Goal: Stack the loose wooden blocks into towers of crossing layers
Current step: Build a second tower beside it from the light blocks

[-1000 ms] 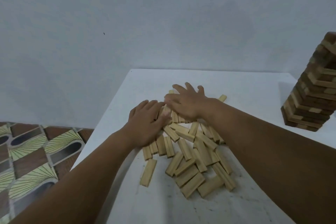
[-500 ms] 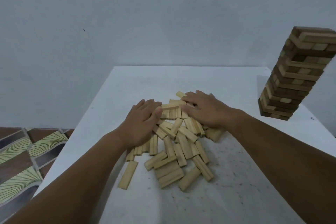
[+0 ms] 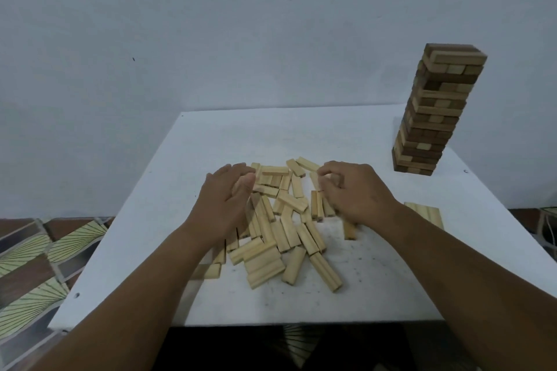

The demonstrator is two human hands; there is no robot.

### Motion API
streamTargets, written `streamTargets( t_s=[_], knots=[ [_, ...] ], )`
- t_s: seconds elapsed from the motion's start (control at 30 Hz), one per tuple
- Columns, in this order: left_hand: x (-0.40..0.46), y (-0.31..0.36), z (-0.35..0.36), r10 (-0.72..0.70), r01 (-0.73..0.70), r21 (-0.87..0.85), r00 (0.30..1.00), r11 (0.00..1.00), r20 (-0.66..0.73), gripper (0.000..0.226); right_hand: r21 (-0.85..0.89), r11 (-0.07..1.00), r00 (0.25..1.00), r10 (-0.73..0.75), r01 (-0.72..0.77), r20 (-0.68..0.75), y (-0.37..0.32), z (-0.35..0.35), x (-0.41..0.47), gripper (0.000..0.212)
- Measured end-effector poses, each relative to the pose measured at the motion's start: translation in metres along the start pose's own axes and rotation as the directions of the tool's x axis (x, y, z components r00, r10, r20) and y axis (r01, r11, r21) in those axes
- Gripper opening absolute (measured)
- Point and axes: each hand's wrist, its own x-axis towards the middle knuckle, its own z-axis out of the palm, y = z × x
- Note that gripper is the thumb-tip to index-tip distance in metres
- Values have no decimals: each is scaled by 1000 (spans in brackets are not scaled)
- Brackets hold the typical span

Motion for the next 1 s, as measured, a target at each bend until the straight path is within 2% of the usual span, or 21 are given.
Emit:
streamTargets(
  t_s=[0.07,0.17,0.27,0.33,0.4,0.53,0.8,0.9,1.0],
  knots=[
    [-7,11,-1,11,-15,-56,998,998,-65,15,28,1000,999,-12,13,-38,-5,-10,-12,20],
    [-24,30,5,31,-34,-81,999,996,-39,13,40,995,988,-85,91,-131,-8,-25,-41,20],
    [-41,44,18,229,-230,52,973,972,22,12,-39,983,975,-185,182,-126,-2,-27,-77,21],
    [-53,51,29,293,-307,162,950,938,103,13,-168,957,969,-245,237,-29,4,-19,-96,26],
    [-62,57,39,286,-327,254,940,910,187,19,-257,936,970,-244,242,25,7,-15,-109,30],
    [-71,61,49,285,-370,349,919,861,272,14,-235,946,971,-236,223,-27,13,-23,-128,27],
    [-68,81,80,314,-396,336,909,854,273,16,-196,949,963,-262,245,-66,31,-35,-150,21],
    [-58,87,91,276,-354,309,923,883,268,13,-198,948,964,-262,250,-41,42,-38,-151,26],
    [-50,92,97,231,-297,305,945,905,233,10,-179,970,983,-178,166,-53,50,-41,-149,34]
  ],
)
